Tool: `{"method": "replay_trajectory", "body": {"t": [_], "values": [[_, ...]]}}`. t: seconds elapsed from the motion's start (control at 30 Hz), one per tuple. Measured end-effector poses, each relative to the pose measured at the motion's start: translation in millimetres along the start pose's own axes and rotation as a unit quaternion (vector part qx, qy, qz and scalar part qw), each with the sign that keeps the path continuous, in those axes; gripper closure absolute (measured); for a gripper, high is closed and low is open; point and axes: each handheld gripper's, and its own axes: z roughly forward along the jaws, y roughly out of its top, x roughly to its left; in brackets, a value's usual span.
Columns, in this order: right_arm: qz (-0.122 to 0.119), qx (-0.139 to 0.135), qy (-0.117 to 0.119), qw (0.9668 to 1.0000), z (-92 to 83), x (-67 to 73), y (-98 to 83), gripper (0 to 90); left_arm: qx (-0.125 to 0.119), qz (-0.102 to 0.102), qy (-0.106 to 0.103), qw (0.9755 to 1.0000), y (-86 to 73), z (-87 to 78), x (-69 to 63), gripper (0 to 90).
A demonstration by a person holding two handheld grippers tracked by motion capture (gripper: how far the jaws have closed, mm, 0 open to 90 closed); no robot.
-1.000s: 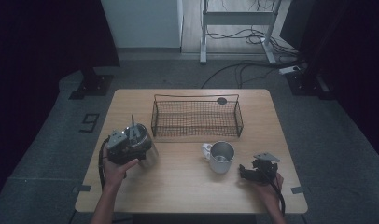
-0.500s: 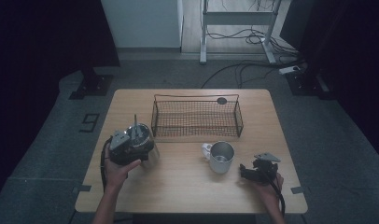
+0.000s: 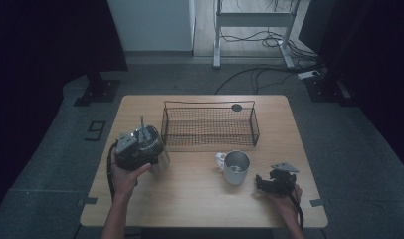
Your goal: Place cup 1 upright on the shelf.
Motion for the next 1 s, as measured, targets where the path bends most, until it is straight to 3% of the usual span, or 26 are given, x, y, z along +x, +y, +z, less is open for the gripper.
{"method": "replay_trajectory", "body": {"t": [0.2, 0.57, 1.0], "values": [[0.0, 0.0, 0.0, 1.0, 0.0, 0.0, 0.0, 8.0, -0.002, -0.003, -0.002, 1.0, 8.1, -1.2, -0.2, 3.7], [0.001, 0.0, -0.002, 1.0, -0.3, 0.0, 0.0, 8.5, -0.003, 0.012, -0.007, 0.9999, 25.6, -3.4, -8.2, 3.7], [0.001, -0.001, -0.001, 1.0, -0.3, 0.0, 0.0, 8.7, -0.003, 0.009, -0.012, 0.9999, 43.1, -3.4, -14.3, 3.7]]}}
